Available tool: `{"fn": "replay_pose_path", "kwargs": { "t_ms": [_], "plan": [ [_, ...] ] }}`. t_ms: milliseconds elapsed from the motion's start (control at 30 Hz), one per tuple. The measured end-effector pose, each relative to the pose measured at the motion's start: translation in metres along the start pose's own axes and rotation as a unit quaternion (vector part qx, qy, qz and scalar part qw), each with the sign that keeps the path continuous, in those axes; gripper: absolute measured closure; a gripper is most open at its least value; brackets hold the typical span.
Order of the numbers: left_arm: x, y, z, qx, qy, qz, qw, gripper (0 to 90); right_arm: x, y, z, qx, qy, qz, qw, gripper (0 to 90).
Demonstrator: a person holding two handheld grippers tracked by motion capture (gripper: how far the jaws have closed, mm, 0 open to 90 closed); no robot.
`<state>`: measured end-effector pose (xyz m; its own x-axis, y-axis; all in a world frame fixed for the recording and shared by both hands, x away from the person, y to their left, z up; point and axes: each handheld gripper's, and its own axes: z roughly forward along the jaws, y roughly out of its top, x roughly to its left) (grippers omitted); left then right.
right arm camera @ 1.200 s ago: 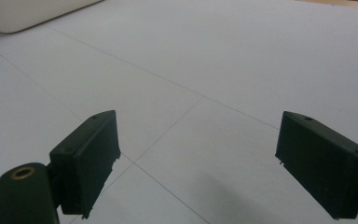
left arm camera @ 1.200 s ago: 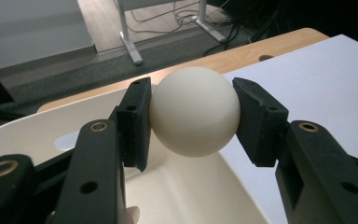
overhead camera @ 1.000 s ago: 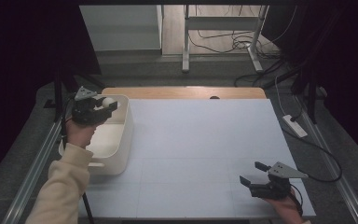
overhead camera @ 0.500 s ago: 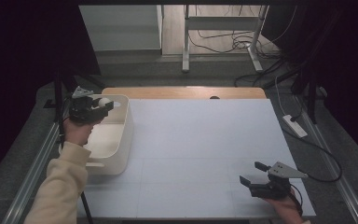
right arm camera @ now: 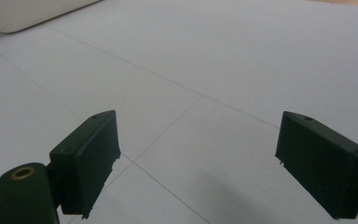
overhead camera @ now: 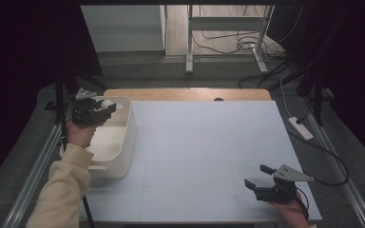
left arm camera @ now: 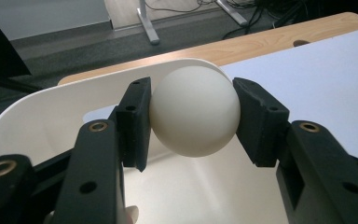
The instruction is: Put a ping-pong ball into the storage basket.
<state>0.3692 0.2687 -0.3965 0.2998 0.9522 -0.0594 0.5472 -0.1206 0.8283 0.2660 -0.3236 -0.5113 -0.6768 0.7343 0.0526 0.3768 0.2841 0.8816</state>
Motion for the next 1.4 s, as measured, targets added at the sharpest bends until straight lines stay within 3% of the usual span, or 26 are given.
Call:
{"fn": "replay_pose_path", "kwargs": {
  "t_ms": [367,500,533,700,1033,1400],
  "plan": [
    [0.002,-0.003,0.002,0.004,0.003,-0.001,1.0,49.7,0.0,0.0,0.0,0.0,0.0,-0.001,1.0,13.4],
    [0.001,-0.002,0.004,0.009,0.01,-0.006,0.9999,28.5,0.0,0.0,0.0,-0.001,0.0,0.0,1.0,13.3],
    [0.001,-0.002,0.004,0.01,0.008,-0.006,0.9999,26.8,0.0,0.0,0.0,-0.001,0.0,0.0,1.0,13.3],
    [0.0,-0.003,0.004,0.012,-0.005,-0.003,0.9999,19.5,0.0,0.0,0.0,0.0,0.0,-0.001,1.0,13.3],
    [-0.008,-0.005,-0.004,-0.003,-0.04,0.007,0.9992,16.7,0.0,0.0,0.0,0.0,0.0,-0.001,1.0,13.3],
    [-0.027,-0.011,-0.019,-0.023,-0.095,0.029,0.9948,17.1,0.0,0.0,0.0,0.001,-0.001,-0.003,1.0,13.3]
  ]
}}
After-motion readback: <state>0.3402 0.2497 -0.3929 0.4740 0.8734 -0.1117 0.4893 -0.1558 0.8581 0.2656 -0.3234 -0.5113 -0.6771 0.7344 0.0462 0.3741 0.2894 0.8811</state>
